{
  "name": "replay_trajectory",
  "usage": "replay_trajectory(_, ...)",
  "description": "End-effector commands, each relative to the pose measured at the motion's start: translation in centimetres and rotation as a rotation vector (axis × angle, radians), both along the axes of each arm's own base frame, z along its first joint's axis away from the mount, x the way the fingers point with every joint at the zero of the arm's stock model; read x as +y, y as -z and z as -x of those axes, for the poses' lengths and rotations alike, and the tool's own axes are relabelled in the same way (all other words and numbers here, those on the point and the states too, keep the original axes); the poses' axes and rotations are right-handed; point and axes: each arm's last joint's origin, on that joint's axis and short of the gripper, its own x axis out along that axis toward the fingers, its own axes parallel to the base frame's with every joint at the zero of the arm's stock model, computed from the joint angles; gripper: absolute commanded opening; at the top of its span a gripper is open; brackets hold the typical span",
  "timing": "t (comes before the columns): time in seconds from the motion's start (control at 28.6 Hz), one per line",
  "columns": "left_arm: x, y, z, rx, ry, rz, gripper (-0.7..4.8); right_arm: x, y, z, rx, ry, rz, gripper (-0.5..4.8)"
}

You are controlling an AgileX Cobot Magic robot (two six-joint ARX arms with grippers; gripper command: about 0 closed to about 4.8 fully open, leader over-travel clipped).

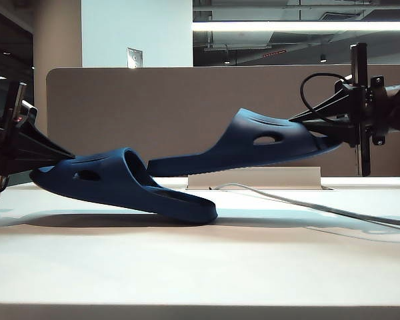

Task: Interlock the pair of blue slippers on the table with their fronts facing up.

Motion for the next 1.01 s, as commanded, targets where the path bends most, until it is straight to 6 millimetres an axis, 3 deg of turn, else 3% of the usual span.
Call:
replay_trajectory(0.03,-0.2,-0.3,-0.1,-0.020,0.019,0.010,-0.06,0.1,0.1,0.0,-0.017,0.017,0.025,-0.01)
replay_trajectory(0.31,-0.6,-0.3,-0.1,-0.030,0.047,0.021,-0.06,1.0,0.5,0.1,-0.018,-0.004,0.045,-0.01)
replay_trajectory(0.66,-1.7,-0.4,-0.1,-0.023,0.085,0.034,-0.06,3.7,0.8,0.4,-0.034,-0.032,0.071,-0.01)
replay_trajectory(1.01,-2.8,0.8,-0.2,0.039,0.120,0.044,-0.06,5.5,4.6,0.2,0.071,-0.070,0.095,-0.01)
